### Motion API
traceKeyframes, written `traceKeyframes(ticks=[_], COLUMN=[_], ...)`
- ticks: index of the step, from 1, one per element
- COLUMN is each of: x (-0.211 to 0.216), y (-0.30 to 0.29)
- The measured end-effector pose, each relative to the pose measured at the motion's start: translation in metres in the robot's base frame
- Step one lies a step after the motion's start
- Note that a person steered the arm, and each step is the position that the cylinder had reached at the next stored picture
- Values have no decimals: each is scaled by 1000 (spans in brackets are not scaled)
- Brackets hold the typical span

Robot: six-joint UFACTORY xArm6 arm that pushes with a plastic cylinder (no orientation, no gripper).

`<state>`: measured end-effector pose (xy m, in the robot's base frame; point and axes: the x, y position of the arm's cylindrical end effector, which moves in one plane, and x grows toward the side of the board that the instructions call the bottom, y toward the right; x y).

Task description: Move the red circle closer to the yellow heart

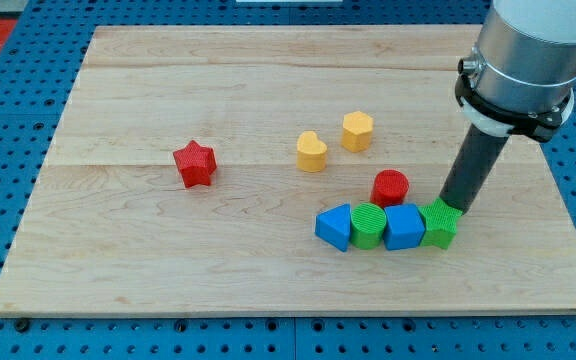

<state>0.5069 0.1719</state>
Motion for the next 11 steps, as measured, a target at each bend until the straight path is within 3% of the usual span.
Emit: traceKeyframes(ticks=[3,4,5,6,7,8,11], x=[19,22,65,81,33,-6,-13], y=[7,55,58,69,128,117,-5])
